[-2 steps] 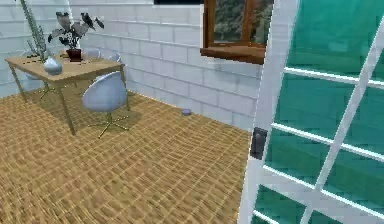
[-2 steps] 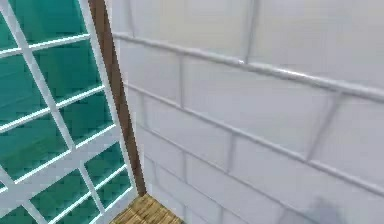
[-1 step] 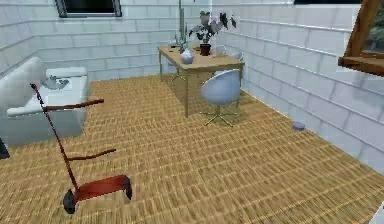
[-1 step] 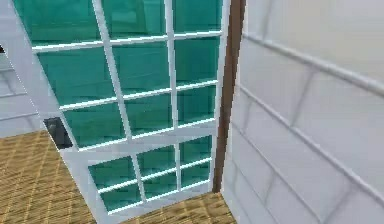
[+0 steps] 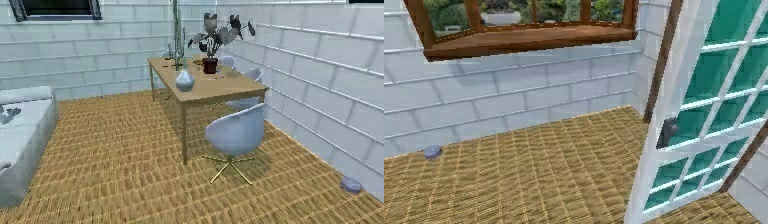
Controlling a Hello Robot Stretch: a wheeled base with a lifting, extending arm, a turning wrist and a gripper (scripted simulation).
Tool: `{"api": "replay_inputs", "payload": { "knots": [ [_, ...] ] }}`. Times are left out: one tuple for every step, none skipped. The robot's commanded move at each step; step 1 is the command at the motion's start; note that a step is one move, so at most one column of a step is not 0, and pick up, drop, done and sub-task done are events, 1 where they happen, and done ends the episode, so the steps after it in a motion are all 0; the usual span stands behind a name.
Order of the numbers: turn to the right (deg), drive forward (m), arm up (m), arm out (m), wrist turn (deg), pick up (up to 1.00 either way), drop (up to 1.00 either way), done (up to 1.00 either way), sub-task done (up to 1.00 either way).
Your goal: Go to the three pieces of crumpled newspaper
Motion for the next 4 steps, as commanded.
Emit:
{"api": "replay_inputs", "payload": {
  "knots": [
    [-24.0, 0.00, 0.00, 0.00, 0.0, 0.00, 0.00, 0.00, 0.00],
    [0.0, 0.10, 0.00, 0.00, 0.0, 0.00, 0.00, 0.00, 0.00],
    [12.0, 0.00, 0.00, 0.00, 0.0, 0.00, 0.00, 0.00, 0.00],
    [0.0, 0.75, 0.00, 0.00, 0.0, 0.00, 0.00, 0.00, 0.00]
  ]
}}
